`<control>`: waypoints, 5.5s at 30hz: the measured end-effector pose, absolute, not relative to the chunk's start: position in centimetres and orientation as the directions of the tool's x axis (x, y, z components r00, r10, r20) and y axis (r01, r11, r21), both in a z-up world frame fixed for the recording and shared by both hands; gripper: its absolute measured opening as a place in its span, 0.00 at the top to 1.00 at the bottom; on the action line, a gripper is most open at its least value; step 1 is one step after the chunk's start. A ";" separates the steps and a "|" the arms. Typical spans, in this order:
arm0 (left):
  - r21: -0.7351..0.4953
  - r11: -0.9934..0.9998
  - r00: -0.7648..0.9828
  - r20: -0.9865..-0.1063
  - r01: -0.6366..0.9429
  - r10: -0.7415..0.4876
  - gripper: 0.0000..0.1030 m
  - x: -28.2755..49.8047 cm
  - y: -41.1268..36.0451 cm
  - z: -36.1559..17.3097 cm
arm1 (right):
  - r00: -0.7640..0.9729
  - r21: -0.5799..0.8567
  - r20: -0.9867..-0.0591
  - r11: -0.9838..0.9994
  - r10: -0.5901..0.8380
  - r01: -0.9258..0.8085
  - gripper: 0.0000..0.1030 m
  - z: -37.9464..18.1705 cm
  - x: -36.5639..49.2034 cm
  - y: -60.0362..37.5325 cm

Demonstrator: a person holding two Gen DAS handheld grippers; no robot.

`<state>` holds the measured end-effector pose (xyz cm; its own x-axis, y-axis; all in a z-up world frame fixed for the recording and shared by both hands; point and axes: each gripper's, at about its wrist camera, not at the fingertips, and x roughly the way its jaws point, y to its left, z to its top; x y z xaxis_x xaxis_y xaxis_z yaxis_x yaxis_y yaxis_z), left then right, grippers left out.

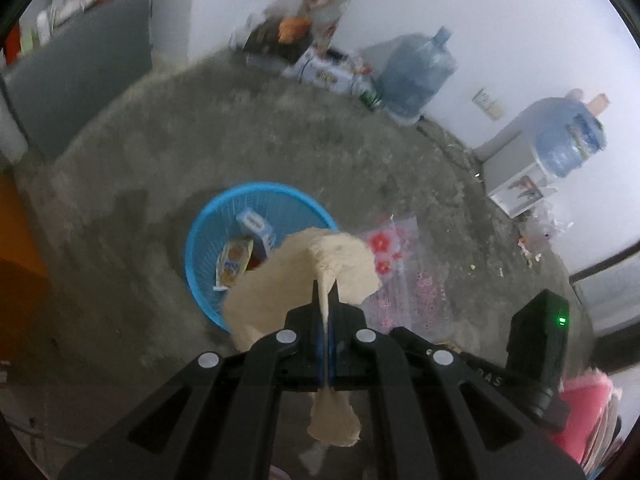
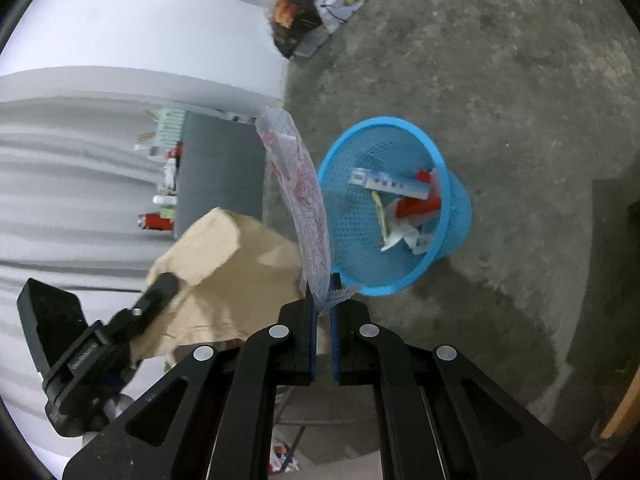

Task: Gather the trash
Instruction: 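Hold both grippers over the blue wastebasket and open them to drop the trash, then move both grippers back over the table toward the white bottle and cable box, then grasp the white milk bottle with the right gripper while the left gripper grasps the white cable box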

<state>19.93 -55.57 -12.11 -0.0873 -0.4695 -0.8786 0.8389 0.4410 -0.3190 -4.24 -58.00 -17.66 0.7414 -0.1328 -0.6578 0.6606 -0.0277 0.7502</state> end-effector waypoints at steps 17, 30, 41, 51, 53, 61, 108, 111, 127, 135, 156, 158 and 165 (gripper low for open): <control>-0.296 0.550 -0.052 -0.908 0.781 -0.415 0.47 23.6 -57.2 -17.1 | 0.659 0.659 -0.751 -0.117 -0.045 0.743 0.52 -27.1 -2.0 -62.0; -0.273 0.494 0.078 -0.812 0.826 -0.578 0.46 21.9 -44.0 -3.8 | 0.694 0.700 -0.698 0.036 -0.176 0.713 0.52 -18.3 -6.5 -55.7; -0.142 0.676 0.405 -0.706 0.723 -0.581 0.41 18.5 -22.6 4.3 | 0.719 0.577 -0.685 0.511 -0.121 0.636 0.36 -7.0 0.6 -45.1; -0.134 0.905 0.676 -0.622 0.405 -0.395 0.33 14.6 -1.4 7.6 | 0.774 0.543 -0.632 0.696 -0.030 0.470 0.25 -1.4 4.0 -38.3; -0.160 0.923 0.688 -0.625 0.349 -0.368 0.33 13.6 2.2 6.8 | 0.769 0.538 -0.639 0.713 -0.004 0.450 0.25 -1.1 5.0 -37.3; -0.186 0.948 0.683 -0.659 0.258 -0.315 0.33 11.7 7.1 3.2 | 0.742 0.499 -0.666 0.784 0.073 0.370 0.25 0.1 9.4 -32.0; -0.371 0.898 0.692 -0.584 0.238 -0.425 0.33 11.1 15.6 0.3 | 0.177 0.237 -0.958 0.970 0.225 0.052 0.41 -5.8 43.2 -6.0; -0.370 0.900 0.696 -0.584 0.229 -0.418 0.33 10.6 16.1 0.4 | 0.181 0.319 -0.935 0.946 0.305 0.057 0.42 -5.7 43.0 -6.8; -0.390 0.869 0.628 -0.604 0.303 -0.490 0.33 10.6 14.4 0.8 | 0.367 0.636 -0.733 0.769 0.573 0.068 0.43 0.7 33.6 -20.3; -0.391 0.836 0.515 -0.660 0.385 -0.546 0.33 13.7 7.6 -0.4 | 0.357 0.615 -0.764 0.773 0.537 0.155 0.43 -2.3 25.4 -25.5; -0.175 0.933 0.488 -0.814 0.313 -0.317 0.21 24.5 -2.6 -3.9 | 0.449 0.519 -0.804 0.828 0.389 0.212 0.43 -5.9 21.3 -26.6; -0.138 0.937 0.495 -0.819 0.321 -0.290 0.20 24.7 -3.1 -4.2 | 0.461 0.508 -0.805 0.835 0.373 0.212 0.44 -5.8 21.1 -26.4; -0.003 0.942 0.522 -0.832 0.336 -0.188 0.18 25.2 -4.4 -4.9 | 0.480 0.538 -0.785 0.815 0.391 0.215 0.44 -6.5 20.8 -26.7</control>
<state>25.24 -4.42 -4.88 0.5216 -0.1884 -0.8322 0.3357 0.9420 -0.0029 20.82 -26.72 -6.53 0.4804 0.3913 -0.7849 0.2154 0.8149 0.5380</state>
